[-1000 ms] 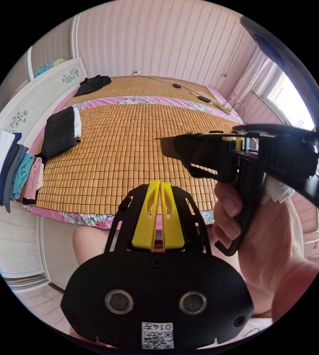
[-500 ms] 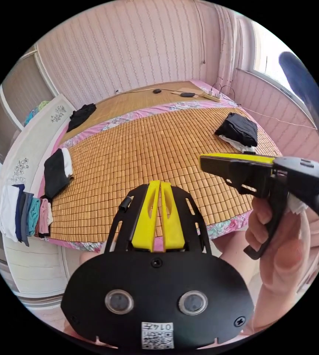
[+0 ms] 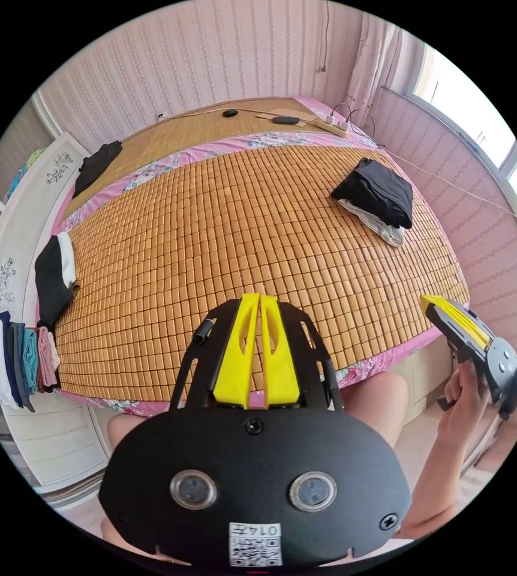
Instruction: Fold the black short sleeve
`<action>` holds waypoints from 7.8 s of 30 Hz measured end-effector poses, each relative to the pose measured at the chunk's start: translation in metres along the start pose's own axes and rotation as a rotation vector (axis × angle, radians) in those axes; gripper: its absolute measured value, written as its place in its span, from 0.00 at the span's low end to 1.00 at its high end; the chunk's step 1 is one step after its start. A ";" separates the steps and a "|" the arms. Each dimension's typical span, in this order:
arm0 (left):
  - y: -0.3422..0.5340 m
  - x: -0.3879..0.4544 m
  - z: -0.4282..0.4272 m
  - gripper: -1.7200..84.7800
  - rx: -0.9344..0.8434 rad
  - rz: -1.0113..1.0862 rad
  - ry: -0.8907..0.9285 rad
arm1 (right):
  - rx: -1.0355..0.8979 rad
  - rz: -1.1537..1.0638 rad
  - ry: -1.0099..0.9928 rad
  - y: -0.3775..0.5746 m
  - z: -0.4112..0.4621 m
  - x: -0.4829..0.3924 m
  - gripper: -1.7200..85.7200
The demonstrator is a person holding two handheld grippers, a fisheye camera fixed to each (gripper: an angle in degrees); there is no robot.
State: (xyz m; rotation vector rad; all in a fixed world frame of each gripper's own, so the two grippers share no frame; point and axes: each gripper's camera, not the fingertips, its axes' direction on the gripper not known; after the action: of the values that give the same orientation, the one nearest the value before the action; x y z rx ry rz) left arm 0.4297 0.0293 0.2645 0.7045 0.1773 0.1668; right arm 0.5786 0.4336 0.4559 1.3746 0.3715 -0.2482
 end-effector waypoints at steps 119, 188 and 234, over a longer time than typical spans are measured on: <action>-0.031 -0.639 -0.111 0.01 -0.101 0.107 0.234 | -0.189 0.001 -0.395 -0.062 0.012 -0.123 0.03; -0.142 -0.718 -0.147 0.01 0.157 -0.187 0.278 | -0.059 0.127 -0.438 -0.143 0.162 -0.077 0.03; -0.130 -0.823 0.233 0.02 -0.061 -0.185 0.196 | -0.202 -0.770 -0.376 -0.180 0.531 -0.433 0.11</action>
State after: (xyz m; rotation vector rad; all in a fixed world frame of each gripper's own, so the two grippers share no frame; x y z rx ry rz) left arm -0.3077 -0.3882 0.4404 0.6072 0.4218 0.0640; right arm 0.1726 -0.1393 0.5456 0.9072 0.5784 -1.0578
